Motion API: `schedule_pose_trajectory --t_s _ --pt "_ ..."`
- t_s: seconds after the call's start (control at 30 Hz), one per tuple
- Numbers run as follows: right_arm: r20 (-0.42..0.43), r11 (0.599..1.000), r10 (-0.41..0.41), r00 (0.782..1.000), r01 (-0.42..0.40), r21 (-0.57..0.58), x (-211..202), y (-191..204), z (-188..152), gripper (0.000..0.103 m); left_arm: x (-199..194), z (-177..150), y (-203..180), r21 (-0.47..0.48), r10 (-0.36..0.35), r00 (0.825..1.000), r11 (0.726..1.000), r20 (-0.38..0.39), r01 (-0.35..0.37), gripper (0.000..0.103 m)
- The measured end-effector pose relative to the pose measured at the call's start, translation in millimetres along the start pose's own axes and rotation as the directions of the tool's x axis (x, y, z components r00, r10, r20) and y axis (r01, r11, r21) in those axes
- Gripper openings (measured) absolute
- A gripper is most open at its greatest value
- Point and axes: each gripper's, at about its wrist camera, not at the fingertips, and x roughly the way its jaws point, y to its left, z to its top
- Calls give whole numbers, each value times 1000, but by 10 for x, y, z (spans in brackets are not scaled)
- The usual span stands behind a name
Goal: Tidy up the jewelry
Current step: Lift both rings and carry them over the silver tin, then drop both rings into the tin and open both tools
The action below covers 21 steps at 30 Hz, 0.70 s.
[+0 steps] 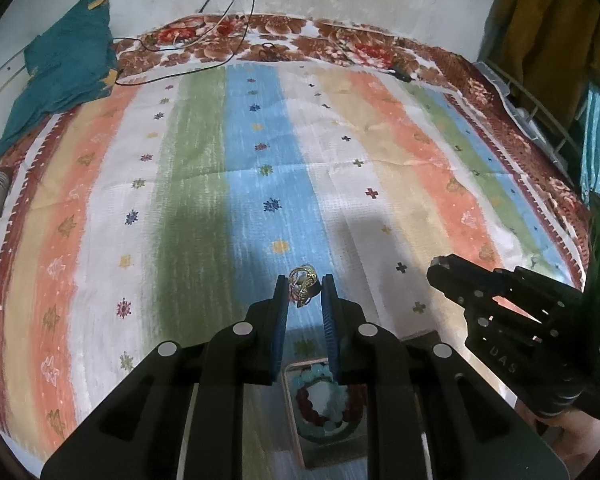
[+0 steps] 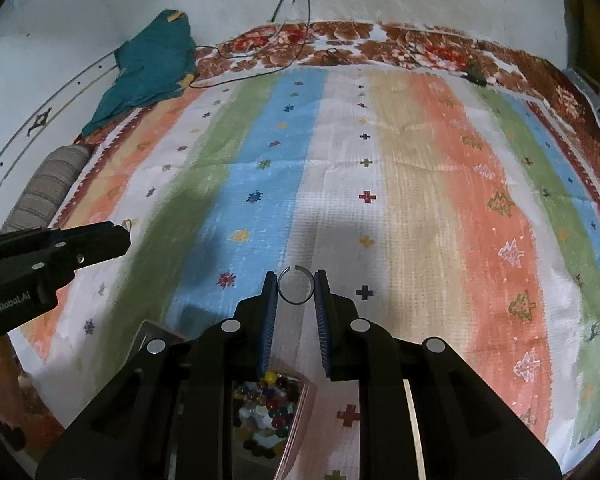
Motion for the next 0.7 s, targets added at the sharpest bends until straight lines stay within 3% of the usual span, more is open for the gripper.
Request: schedule_pose_trajectory --t_s 0.7 --pt "5 999 36 999 -36 -38 -296 141 -367 19 -370 -346 -143 44 -33 999 999 41 31 16"
